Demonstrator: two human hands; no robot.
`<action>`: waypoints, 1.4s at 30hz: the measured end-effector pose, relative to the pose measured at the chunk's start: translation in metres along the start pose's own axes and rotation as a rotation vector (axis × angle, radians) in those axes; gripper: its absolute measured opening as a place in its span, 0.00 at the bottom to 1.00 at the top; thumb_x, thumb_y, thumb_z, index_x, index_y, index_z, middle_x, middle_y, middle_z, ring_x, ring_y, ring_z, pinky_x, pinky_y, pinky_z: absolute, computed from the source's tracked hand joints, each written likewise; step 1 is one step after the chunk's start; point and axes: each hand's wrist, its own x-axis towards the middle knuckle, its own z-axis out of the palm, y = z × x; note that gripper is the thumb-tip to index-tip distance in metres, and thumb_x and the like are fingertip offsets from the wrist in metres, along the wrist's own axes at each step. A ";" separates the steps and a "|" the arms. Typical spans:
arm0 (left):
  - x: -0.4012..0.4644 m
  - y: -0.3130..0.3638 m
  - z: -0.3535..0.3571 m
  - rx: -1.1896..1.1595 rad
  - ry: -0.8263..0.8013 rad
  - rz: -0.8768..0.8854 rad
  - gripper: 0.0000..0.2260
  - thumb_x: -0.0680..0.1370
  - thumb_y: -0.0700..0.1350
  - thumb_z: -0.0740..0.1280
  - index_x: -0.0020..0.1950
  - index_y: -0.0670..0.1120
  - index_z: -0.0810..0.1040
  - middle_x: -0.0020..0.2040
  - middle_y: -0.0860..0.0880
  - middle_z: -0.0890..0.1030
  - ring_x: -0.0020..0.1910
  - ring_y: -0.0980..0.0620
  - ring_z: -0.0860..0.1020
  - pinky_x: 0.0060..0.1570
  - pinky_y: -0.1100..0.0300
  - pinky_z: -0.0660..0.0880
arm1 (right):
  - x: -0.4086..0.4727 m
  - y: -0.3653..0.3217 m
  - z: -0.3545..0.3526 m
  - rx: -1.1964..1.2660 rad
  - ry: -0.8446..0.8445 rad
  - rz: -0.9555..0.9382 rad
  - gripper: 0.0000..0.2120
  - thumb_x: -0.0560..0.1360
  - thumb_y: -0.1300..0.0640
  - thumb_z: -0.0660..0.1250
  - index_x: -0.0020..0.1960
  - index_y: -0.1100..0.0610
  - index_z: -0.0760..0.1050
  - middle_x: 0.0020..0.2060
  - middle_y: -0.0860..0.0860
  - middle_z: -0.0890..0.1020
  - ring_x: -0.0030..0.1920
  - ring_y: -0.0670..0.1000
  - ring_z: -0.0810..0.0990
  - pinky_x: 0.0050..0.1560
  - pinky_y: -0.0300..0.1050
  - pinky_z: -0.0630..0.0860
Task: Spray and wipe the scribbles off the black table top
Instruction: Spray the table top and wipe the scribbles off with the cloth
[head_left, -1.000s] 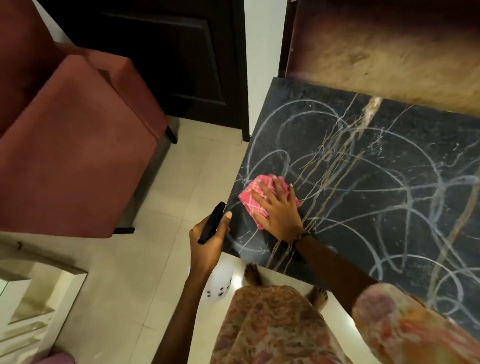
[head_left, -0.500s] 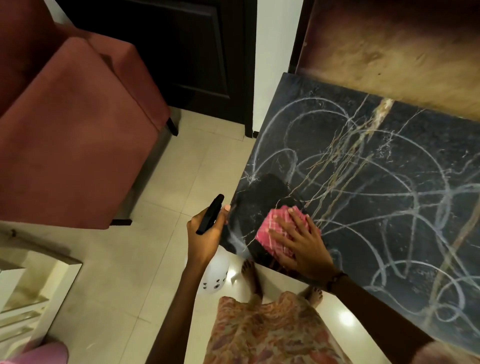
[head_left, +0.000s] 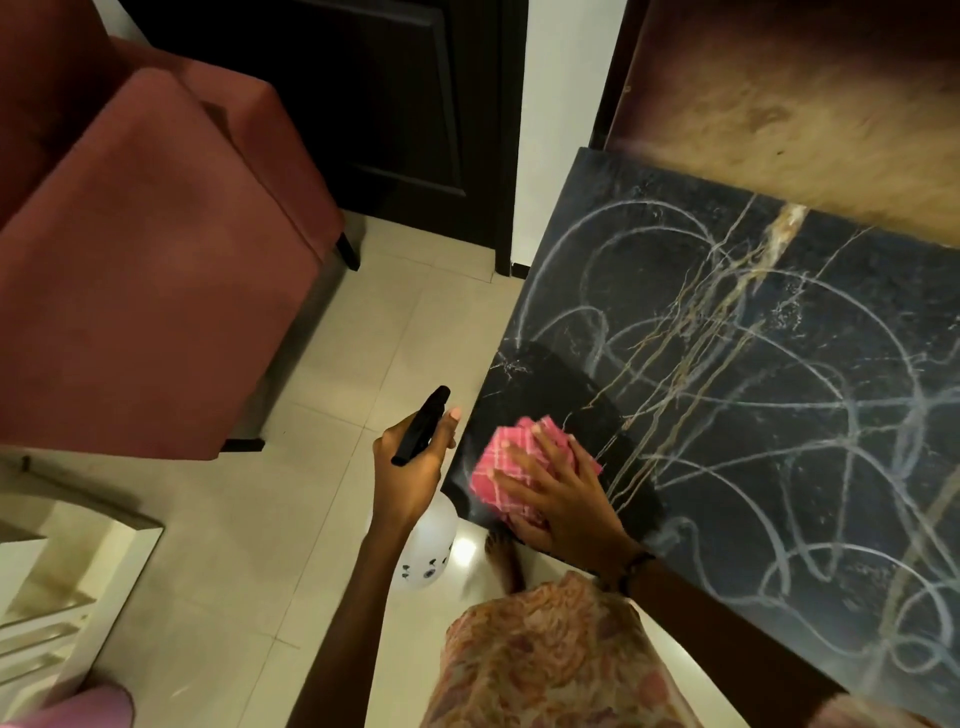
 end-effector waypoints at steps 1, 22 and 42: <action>0.003 0.001 0.002 -0.001 0.012 -0.006 0.08 0.74 0.54 0.69 0.34 0.59 0.80 0.27 0.52 0.76 0.20 0.58 0.68 0.27 0.62 0.67 | -0.014 0.008 0.000 -0.012 0.003 -0.036 0.28 0.76 0.34 0.53 0.74 0.40 0.59 0.77 0.51 0.58 0.77 0.63 0.52 0.73 0.69 0.52; 0.059 0.034 0.058 -0.007 -0.019 0.017 0.14 0.74 0.55 0.69 0.30 0.51 0.77 0.22 0.53 0.74 0.19 0.59 0.69 0.25 0.67 0.66 | 0.029 0.080 -0.012 -0.027 0.030 -0.030 0.29 0.76 0.34 0.54 0.74 0.40 0.59 0.77 0.50 0.59 0.77 0.62 0.50 0.74 0.69 0.47; 0.106 0.059 0.118 -0.050 -0.044 0.028 0.13 0.72 0.58 0.70 0.33 0.51 0.79 0.25 0.52 0.76 0.21 0.56 0.70 0.24 0.64 0.67 | 0.085 0.133 -0.031 -0.016 0.142 0.038 0.29 0.74 0.35 0.57 0.73 0.42 0.61 0.76 0.52 0.63 0.77 0.61 0.53 0.74 0.68 0.51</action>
